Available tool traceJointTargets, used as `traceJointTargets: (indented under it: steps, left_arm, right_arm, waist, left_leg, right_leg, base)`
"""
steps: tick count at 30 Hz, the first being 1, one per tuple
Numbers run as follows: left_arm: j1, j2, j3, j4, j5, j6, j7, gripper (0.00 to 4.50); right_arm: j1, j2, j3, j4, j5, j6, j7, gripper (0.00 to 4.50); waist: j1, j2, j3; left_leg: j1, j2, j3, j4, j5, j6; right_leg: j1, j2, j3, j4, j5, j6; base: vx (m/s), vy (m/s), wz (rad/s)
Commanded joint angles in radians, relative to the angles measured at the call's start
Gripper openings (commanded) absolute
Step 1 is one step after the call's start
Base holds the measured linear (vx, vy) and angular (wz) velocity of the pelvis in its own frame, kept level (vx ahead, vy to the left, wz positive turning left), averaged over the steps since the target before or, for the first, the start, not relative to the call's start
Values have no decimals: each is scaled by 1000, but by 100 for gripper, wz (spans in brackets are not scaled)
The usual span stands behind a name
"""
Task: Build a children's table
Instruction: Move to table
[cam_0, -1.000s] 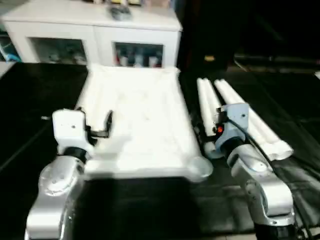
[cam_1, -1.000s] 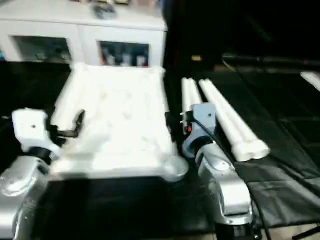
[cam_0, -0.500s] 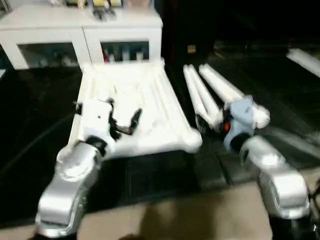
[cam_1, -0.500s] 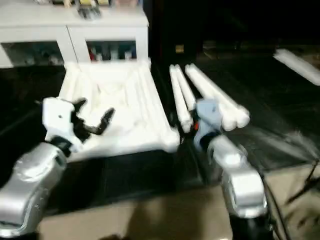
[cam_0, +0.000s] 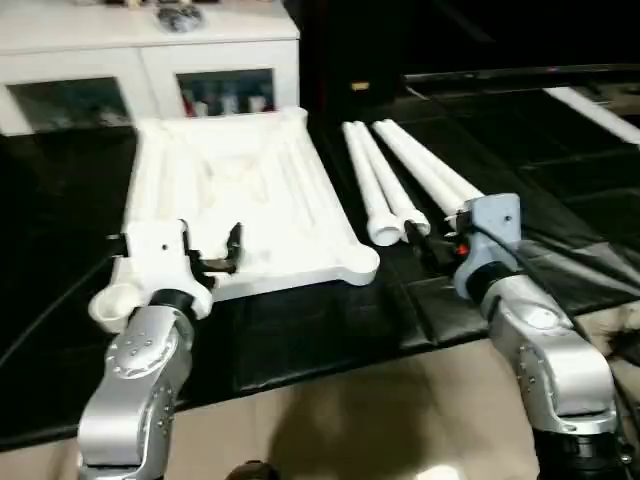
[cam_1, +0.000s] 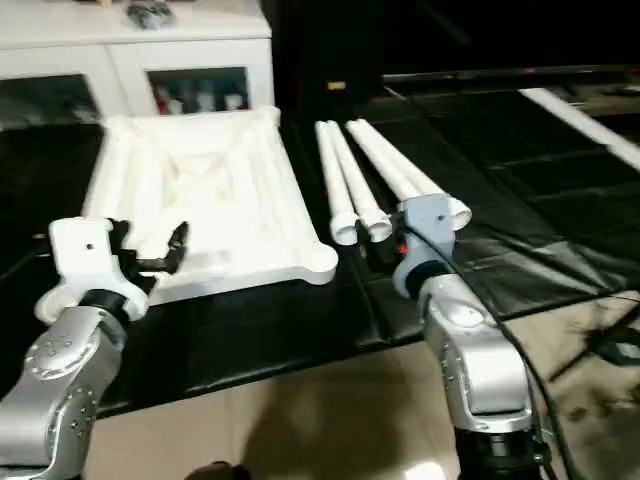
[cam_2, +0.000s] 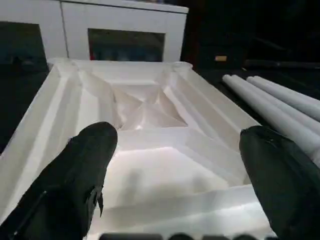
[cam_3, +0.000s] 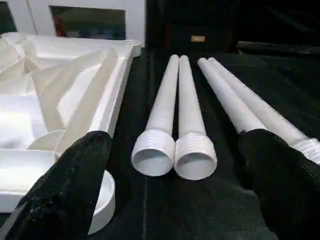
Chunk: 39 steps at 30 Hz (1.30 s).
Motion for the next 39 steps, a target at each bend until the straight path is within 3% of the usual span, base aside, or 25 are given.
traceJointTargets:
  steps: [1, 2, 3, 4, 5, 7, 8, 9, 10, 11, 13, 20, 23, 24, 26, 27, 29, 30, 32, 34, 35, 36, 37, 38, 39]
  left_arm:
    - [5, -7, -12, -27, 9, 0, 12, 446]
    - [5, -7, -12, -27, 9, 0, 12, 446]
    - [8, -9, -12, -30, 12, 0, 14, 446]
    - [14, -9, -16, -35, 20, -1, 16, 446]
    - [20, -5, -22, -40, 26, -5, 12, 446]
    - [29, 10, -42, -48, 30, 4, -7, 446]
    - [30, 18, -52, -49, 38, 4, -9, 446]
    - [29, 18, -52, -48, 39, 2, -8, 446]
    - [28, 18, -51, -48, 40, 2, -7, 446]
    - [27, 21, -50, -48, 43, -2, -3, 446]
    - [27, 25, -51, -46, 50, -10, -6, 446]
    - [33, 7, -29, -55, 19, -15, -5, 446]
    - [40, 10, -34, -58, 18, -11, -16, 446]
    - [44, 11, -37, -57, 19, -14, -19, 446]
    - [47, 10, -38, -54, 19, -18, -25, 446]
    - [49, 11, -39, -54, 15, -19, -31, 446]
    - [52, 11, -37, -53, 12, -20, -32, 446]
    - [50, 11, -35, -51, 11, -20, -31, 446]
    - [49, 11, -33, -49, 11, -23, -30, 446]
    - [48, 12, -33, -47, 12, -25, -30, 446]
    - [47, 12, -33, -46, 13, -26, -30, 446]
    - [46, 12, -33, -46, 13, -27, -31, 446]
    - [45, 12, -33, -45, 14, -29, -32, 446]
    - [44, 12, -34, -45, 14, -30, -33, 446]
    - [42, 14, -35, -42, 15, -33, -35, 446]
  right_arm:
    - [-19, -11, -17, 1, -18, -17, -18, 441]
    - [-19, -11, -17, 1, -18, -17, -18, 441]
    - [-24, -12, -22, 5, -19, -15, -23, 441]
    - [-27, -16, -25, 7, -15, -11, -19, 441]
    - [-24, -9, -36, -4, 5, 2, -14, 441]
    - [-16, 0, -48, -22, 34, 16, -1, 441]
    - [-4, 2, -41, -36, 47, 24, 14, 441]
    - [-1, 4, -39, -40, 46, 27, 14, 441]
    - [1, 4, -39, -42, 46, 29, 13, 441]
    - [7, 7, -32, -52, 41, 31, 13, 441]
    - [11, 10, -29, -57, 40, 28, 11, 441]
    - [33, 5, -8, -80, 30, 31, 13, 441]
    - [34, -2, 1, -80, 23, 28, 16, 441]
    - [33, 1, -3, -76, 20, 24, 9, 441]
    - [32, 1, -5, -71, 13, 19, 2, 441]
    - [31, -1, -6, -70, 10, 17, 0, 441]
    - [31, 6, -11, -67, 7, 7, -9, 441]
    - [30, 21, -26, -63, 22, 5, -15, 441]
    - [27, 22, -30, -62, 23, 2, -19, 441]
    - [26, 22, -32, -64, 31, 1, -15, 441]
    - [26, 23, -35, -65, 38, 2, -11, 441]
    - [26, 24, -36, -67, 42, 1, -8, 441]
    - [27, 17, -29, -66, 29, -9, -8, 441]
    - [27, 13, -25, -65, 22, -15, -9, 441]
    - [27, 6, -17, -62, 9, -27, -7, 441]
  waist:
    - [9, 1, -52]
    - [10, -16, -55]
    - [12, -52, -69]
    - [33, -40, -54]
    - [25, -31, -42]
    - [59, -25, -53]
    - [60, 8, -88]
    - [35, 18, -106]
    - [35, 8, -104]
    - [52, -11, -89]
    - [74, -33, -81]
    - [54, -19, -60]
    - [45, -22, -35]
    - [64, -39, -25]
    - [49, -27, -27]
    - [40, -22, -19]
    - [21, 12, -23]
    - [-5, 26, -28]
    - [-17, 17, -55]
    - [-25, 3, -57]
    - [-25, 3, -57]
    - [-21, -35, -53]
    - [4, -89, -57]
    - [27, -81, -63]
    - [40, -87, -78]
  left_leg:
    - [-10, 39, -131, -188, -639, -66]
    - [-11, 17, -118, -155, -615, -64]
    - [17, -13, -45, 31, -435, -10]
    - [-16, 38, 51, 150, -166, 96]
    - [-15, 54, 66, 137, -131, 107]
    - [-2, 94, 81, 35, -32, 152]
    - [67, 168, 55, -18, 101, 191]
    - [126, 296, -33, -25, 447, 358]
    - [126, 277, -26, -8, 518, 383]
    - [78, 188, 37, 17, 457, 336]
    - [19, 113, 93, -6, 149, 205]
    - [53, 144, 98, -63, -126, 63]
    - [110, 130, 115, -82, -434, 39]
    - [34, 106, 92, -87, -422, 88]
    - [53, 86, 103, -16, -406, 127]
    - [22, 104, 104, 9, -298, 148]
    - [127, 134, 102, -40, -392, 75]
    - [193, 214, 10, -132, -595, 42]
    - [255, 254, -45, -147, -602, 136]
    - [250, 215, 0, -115, -333, 355]
    - [250, 215, 0, -115, -333, 355]
    - [192, 114, 101, -96, -295, 341]
    - [127, 25, 143, -26, -335, 277]
    - [108, 6, 140, 60, -291, 254]
    - [30, 30, 95, 134, -162, 204]
  right_leg:
    - [24, -45, 61, -43, -312, -197]
    - [13, -72, 71, -81, -415, -241]
    - [-6, -183, 69, -210, -601, -369]
    - [40, -236, 68, -228, -565, -428]
    - [32, -206, 111, -219, -491, -404]
    - [42, -125, 60, -162, -241, -281]
    - [20, -72, 30, -117, -16, -171]
    - [-72, -96, 78, 2, 140, -71]
    - [-86, -116, 102, -3, 173, -64]
    - [-71, -140, 134, -44, 272, -95]
    - [-1, -119, 139, -54, 321, -90]
    - [-1, -79, 123, -86, 12, -119]
    - [3, -63, 113, -150, -529, -100]
    - [63, -102, 78, -156, -612, -82]
    - [77, -161, 46, -218, -930, -33]
    - [125, -191, 1, -248, -909, -43]
    - [67, -103, -2, -228, -754, -60]
    - [22, -19, -8, -80, -381, -94]
    - [-58, -17, 39, 40, -119, -26]
    - [-126, -33, 59, 71, 9, 24]
    - [-126, -33, 59, 71, 9, 24]
    - [-81, -60, 92, -48, 93, -29]
    - [16, -91, 177, -129, -202, -46]
    - [60, -173, 250, -172, -380, -121]
    - [129, -207, 273, -165, -475, -225]
  base:
    - [-18, -30, 33]
    - [45, -104, 60]
    - [36, -150, 53]
    - [36, -150, 53]
    - [36, -134, 15]
    - [69, -121, 9]
    - [64, -73, 23]
    - [54, -35, 5]
    - [54, -35, 5]
    - [0, 0, 0]
    - [0, 0, 0]
    - [0, -9, -1]
    - [0, 0, 0]
    - [-1, 25, 18]
    - [14, 39, 31]
    - [75, 82, 50]
    - [68, 87, 44]
    - [94, 89, 9]
    - [131, 76, 4]
    - [171, 29, 8]
    - [157, -19, 1]
    - [162, -75, 3]
    - [162, -75, 3]
    - [184, -64, 8]
    - [211, -30, -2]
